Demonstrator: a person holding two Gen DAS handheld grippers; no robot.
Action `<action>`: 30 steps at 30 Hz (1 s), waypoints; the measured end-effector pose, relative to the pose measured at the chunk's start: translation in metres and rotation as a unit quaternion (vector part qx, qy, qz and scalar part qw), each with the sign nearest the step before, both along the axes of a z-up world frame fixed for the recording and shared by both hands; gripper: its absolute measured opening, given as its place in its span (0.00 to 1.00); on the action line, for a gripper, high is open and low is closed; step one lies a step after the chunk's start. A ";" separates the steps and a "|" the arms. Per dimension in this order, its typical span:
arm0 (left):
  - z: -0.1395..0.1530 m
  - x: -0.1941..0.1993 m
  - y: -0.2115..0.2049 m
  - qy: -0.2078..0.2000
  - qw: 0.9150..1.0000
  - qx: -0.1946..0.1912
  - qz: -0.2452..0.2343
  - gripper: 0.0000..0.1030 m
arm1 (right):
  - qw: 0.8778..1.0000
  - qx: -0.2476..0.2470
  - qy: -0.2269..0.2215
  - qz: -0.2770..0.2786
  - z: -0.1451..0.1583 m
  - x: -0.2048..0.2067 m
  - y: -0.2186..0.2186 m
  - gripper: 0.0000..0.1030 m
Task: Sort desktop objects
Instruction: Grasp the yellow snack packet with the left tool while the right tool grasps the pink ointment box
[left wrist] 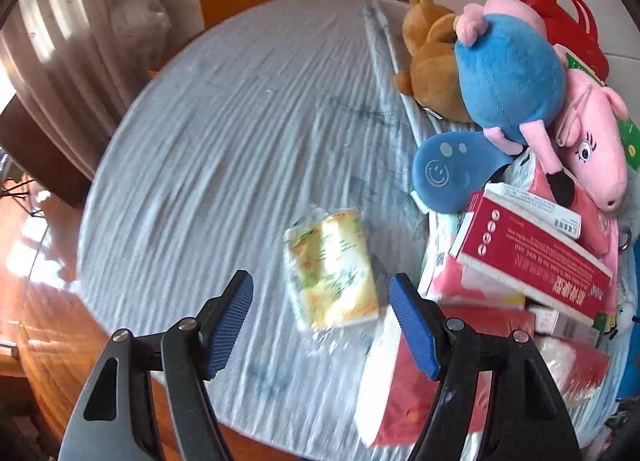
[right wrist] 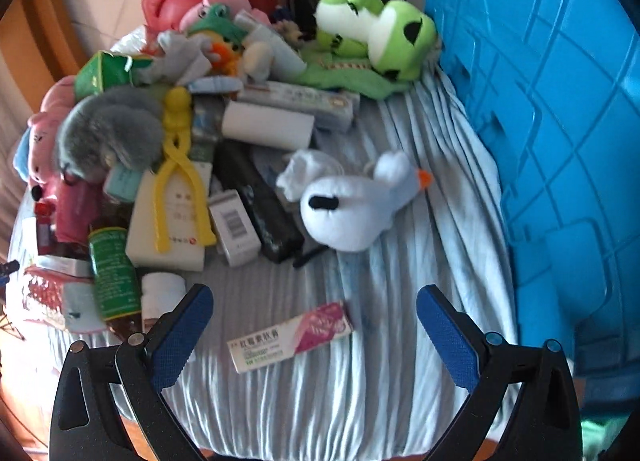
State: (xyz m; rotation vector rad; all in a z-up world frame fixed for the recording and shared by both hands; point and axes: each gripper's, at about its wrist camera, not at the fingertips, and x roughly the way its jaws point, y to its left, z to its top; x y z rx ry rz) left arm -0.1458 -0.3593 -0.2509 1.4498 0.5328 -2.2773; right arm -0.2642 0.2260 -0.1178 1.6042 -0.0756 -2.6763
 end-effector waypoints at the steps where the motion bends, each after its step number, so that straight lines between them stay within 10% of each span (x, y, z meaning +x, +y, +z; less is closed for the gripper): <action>1: -0.004 -0.006 -0.001 -0.001 1.000 0.005 -0.005 0.68 | 1.000 -0.001 -0.005 -0.004 -0.003 0.001 0.000 1.00; 5: -0.024 -0.024 -0.002 -0.027 0.999 0.006 -0.016 0.68 | 0.999 -0.011 -0.024 -0.029 -0.012 0.006 -0.004 1.00; 9: -0.036 -0.020 -0.005 -0.028 1.000 0.004 -0.014 0.40 | 0.998 -0.021 -0.046 -0.042 -0.027 0.008 -0.003 1.00; 15: -0.026 -0.007 -0.002 -0.020 0.999 -0.019 -0.019 0.23 | 0.990 -0.037 -0.103 -0.085 -0.052 0.004 0.005 1.00; 19: -0.004 0.008 0.004 0.001 0.999 -0.047 -0.010 0.22 | 0.987 -0.049 -0.119 -0.095 -0.063 -0.002 0.000 0.74; 23: 0.026 0.021 0.020 0.033 0.997 -0.067 -0.009 0.22 | 0.984 -0.063 -0.131 -0.105 -0.077 -0.010 -0.004 0.74; 26: 0.048 0.019 0.037 0.057 0.995 -0.074 -0.021 0.22 | 0.984 -0.063 -0.131 -0.100 -0.086 -0.016 -0.009 0.40; 30: 0.077 0.015 0.066 0.094 0.992 -0.069 -0.055 0.22 | 0.990 -0.049 -0.108 -0.082 -0.074 -0.016 -0.012 0.32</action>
